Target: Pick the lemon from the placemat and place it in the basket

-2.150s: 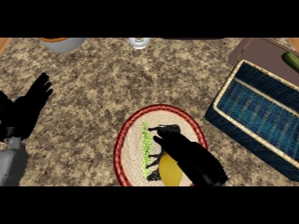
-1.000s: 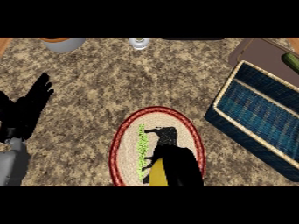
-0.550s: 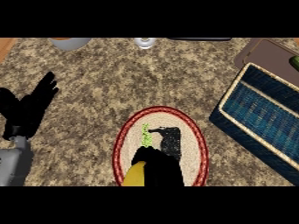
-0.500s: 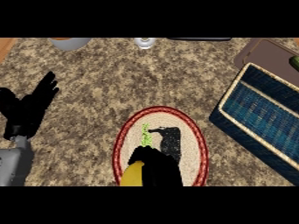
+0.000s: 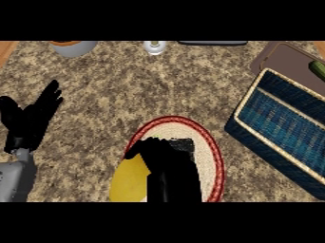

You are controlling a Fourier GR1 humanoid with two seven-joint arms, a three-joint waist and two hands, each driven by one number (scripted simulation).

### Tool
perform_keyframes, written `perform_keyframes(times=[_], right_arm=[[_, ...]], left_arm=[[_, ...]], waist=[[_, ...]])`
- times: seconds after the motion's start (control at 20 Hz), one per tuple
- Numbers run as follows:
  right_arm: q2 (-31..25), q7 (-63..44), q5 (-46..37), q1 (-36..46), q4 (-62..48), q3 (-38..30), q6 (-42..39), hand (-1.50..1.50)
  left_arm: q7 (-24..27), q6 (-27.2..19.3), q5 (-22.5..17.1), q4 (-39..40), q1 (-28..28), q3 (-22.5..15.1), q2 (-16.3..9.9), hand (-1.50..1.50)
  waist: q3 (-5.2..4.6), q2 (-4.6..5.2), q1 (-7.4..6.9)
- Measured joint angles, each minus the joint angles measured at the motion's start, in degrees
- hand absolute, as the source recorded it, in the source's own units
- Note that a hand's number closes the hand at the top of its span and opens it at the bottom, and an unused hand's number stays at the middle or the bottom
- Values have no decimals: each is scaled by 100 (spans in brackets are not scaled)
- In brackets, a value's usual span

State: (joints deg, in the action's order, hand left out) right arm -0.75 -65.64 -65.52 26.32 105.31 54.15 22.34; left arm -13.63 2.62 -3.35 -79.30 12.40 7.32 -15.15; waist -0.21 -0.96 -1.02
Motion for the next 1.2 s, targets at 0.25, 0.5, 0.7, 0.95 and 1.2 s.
perform_keyframes(times=[0.25,0.5,0.7,0.95,1.2], right_arm=[[-14,-384,-376,559,215,-426,-270,150],[-19,-573,-483,1257,175,-1043,-636,150],[-15,-607,-488,1806,21,-1619,-929,150],[-7,-608,-518,2564,-324,-2420,-1264,150],[5,-572,-726,3162,-858,-3146,-1712,150]], left_arm=[[20,16,-19,50,-5,69,-54,0],[29,49,-43,101,44,86,-62,0],[30,33,-46,92,84,84,-36,0],[59,-19,13,108,78,22,42,0],[85,-26,18,90,35,47,32,0]], waist=[[-9,-16,46],[-13,-10,40],[-10,-3,27],[-7,7,30],[-2,15,54]])
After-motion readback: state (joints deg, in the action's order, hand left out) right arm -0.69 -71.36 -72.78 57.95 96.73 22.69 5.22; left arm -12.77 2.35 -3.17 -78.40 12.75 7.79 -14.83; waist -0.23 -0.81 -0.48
